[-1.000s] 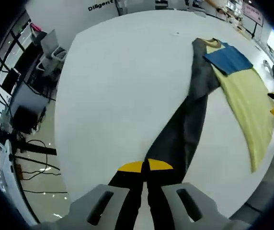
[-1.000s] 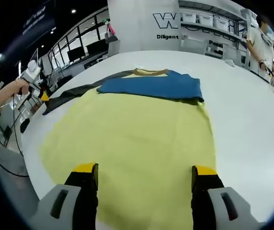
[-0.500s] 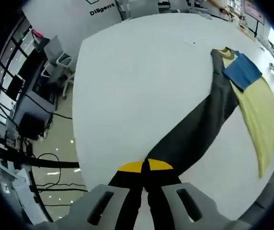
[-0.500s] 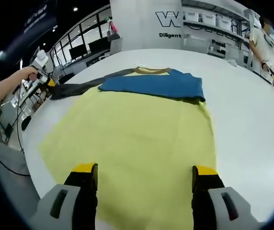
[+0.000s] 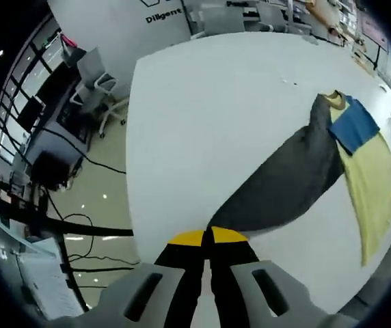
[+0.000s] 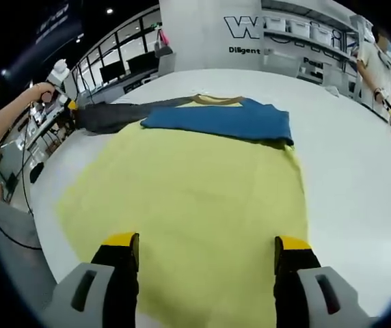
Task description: Fold the garment on the visible template until the final outline fits inside the template.
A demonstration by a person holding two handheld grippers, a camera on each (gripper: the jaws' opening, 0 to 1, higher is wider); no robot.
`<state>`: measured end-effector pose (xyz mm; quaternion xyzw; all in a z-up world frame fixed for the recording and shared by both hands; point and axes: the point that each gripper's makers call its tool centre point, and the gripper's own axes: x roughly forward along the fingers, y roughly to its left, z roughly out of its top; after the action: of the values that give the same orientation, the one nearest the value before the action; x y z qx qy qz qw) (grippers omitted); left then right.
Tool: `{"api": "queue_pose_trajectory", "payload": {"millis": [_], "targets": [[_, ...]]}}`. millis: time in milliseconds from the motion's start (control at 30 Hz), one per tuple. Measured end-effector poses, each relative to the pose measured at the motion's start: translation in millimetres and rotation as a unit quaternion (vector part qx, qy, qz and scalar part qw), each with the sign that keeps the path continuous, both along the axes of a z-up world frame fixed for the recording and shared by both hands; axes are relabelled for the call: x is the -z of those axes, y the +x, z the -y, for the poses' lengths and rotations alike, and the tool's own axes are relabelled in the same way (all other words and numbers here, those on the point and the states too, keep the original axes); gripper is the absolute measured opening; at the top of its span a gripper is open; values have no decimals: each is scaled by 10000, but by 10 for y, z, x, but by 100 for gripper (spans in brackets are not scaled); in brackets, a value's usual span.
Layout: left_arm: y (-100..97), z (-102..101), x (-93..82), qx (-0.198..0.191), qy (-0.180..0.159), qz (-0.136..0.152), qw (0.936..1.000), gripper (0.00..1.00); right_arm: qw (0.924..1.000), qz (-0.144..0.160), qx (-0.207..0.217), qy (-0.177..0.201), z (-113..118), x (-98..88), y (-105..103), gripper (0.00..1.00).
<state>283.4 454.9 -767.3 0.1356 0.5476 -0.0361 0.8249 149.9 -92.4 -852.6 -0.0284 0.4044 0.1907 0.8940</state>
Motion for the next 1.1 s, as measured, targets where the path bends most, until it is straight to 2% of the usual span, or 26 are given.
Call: {"api": "queue_pose_trajectory", "payload": {"millis": [100,300,367,433,500,600,733,867,1100], "targets": [[-1,-12,81,32,12,36,10000,6,10000,3,5,10,3,1,11,80],[179,-104,147,47,-47,152,9999,8,10000,0,-11,-36,-5,8,7,81],[222,-221,127,65,193,227,9995,11,10000,-14,-42,-72,-8,15,2,82],[200,-279,121,327,426,173,9984,17,10000,-17,-47,-73,-10,17,1,82],[169,-289,141,225,305,255,9990,22,10000,-17,-38,-65,-14,15,2,83],[88,-256,204,131,63,294,9995,23,10000,-46,-20,58,-58,-3,3,85],[-32,-203,371,121,-153,260,9995,27,9994,273,-139,128,-150,-135,55,86],[-103,-158,489,-25,-381,301,9988,33,9993,339,-153,102,-143,-207,98,88],[-183,-152,673,-335,-598,280,9973,30,9986,468,-213,96,-128,-360,100,90]]}}
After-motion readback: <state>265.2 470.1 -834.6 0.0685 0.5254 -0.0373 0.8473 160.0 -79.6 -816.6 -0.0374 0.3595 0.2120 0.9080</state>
